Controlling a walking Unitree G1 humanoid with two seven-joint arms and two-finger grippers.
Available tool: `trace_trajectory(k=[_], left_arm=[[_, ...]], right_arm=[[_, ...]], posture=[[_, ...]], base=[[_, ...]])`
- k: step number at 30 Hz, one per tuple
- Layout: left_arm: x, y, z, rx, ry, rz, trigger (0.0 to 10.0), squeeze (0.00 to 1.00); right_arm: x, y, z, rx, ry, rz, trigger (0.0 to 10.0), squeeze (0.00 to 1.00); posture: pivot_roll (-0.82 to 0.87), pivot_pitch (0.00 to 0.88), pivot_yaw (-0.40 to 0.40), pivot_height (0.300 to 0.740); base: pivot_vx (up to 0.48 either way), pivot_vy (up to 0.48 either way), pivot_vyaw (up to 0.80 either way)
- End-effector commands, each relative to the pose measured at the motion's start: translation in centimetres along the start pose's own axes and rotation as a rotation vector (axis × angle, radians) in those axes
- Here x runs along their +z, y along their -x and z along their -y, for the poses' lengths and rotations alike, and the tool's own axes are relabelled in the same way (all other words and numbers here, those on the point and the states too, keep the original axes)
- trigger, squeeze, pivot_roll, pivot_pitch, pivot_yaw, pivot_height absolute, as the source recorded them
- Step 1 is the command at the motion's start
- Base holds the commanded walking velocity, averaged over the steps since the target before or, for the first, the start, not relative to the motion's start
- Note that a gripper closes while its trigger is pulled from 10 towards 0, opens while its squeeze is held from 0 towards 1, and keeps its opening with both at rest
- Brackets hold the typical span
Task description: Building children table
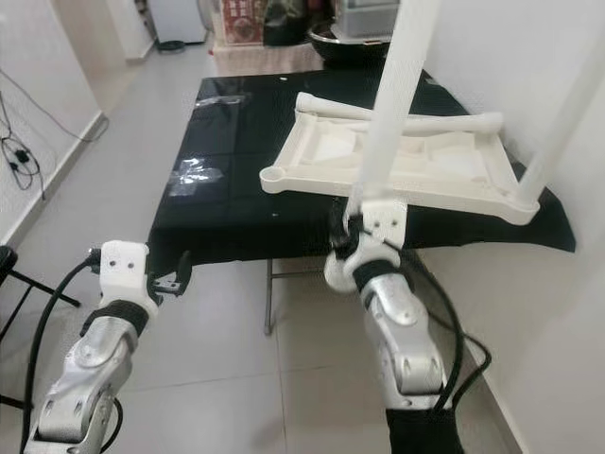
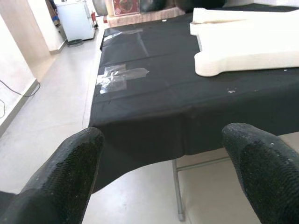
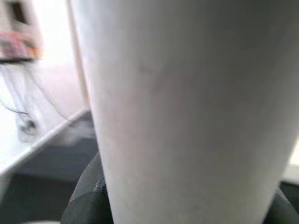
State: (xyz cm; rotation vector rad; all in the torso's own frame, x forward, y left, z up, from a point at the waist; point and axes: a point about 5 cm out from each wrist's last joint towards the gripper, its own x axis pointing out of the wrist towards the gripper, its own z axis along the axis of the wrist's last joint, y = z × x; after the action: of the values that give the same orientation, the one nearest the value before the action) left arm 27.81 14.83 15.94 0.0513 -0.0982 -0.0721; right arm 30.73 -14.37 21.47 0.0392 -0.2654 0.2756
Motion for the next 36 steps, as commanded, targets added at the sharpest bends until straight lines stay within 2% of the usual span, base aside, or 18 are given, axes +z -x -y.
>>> trace_trajectory(k=[1,4,6,8,10,12,17,25,36], left_arm=[[0.0,0.3,-0.3,-0.007,0.0,-0.002,10.0,0.0],[0.0,0.4,-0.2,-0.016,-0.006,-0.004,10.0,0.0],[-0.1,0.7,0.7,-0.075,-0.033,-0.009,10.0,0.0],[-0.2,0.8,0.9,-0.081,-0.035,-0.011,10.0,0.0],[-0.2,0.8,1.1,-0.089,-0.027,-0.014,10.0,0.0],[-0.3,1.0,1.3,-0.105,-0.027,-0.018,10.0,0.0],[-0.4,1.0,1.6,-0.134,-0.027,-0.024,10.0,0.0],[-0.2,0.9,2.5,-0.183,-0.031,-0.015,10.0,0.0],[0.0,0.7,3.0,-0.215,-0.02,-0.011,10.0,0.0]], right_arm=[[0.5,-0.6,-1.7,0.089,-0.073,0.033,10.0,0.0],[0.6,-0.8,-2.0,0.093,-0.072,0.035,10.0,0.0],[0.0,-1.1,-2.8,0.106,-0.059,0.006,10.0,0.0],[-0.2,-1.1,-3.0,0.115,-0.047,-0.007,10.0,0.0],[-0.1,-1.0,-3.2,0.122,-0.091,0.017,10.0,0.0],[-0.6,-1.0,-3.1,0.121,-0.115,-0.025,10.0,0.0],[-0.7,-0.9,-2.8,0.085,-0.123,-0.018,10.0,0.0],[-0.9,-1.0,-2.2,0.033,-0.105,-0.026,10.0,0.0],[-0.6,-1.4,-1.8,0.0,-0.101,-0.012,10.0,0.0]], posture=[[-0.09,0.061,0.001,0.74],[-0.08,0.063,-0.001,0.74],[-0.07,0.065,-0.003,0.74],[-0.06,0.067,-0.004,0.74],[-0.06,0.069,-0.003,0.74],[-0.06,0.07,0.001,0.74],[-0.06,0.07,0.002,0.74],[-0.06,0.057,0.003,0.74],[-0.07,0.057,0.006,0.74]], base=[[0.0,0.0,0.8],[0.0,0.0,0.59],[0.279,0.0,0.4],[0.307,0.0,0.8],[0.304,0.0,0.8],[0.285,0.0,0.0],[0.275,0.0,0.47],[0.252,0.0,0.0],[0.0,0.0,0.0]])
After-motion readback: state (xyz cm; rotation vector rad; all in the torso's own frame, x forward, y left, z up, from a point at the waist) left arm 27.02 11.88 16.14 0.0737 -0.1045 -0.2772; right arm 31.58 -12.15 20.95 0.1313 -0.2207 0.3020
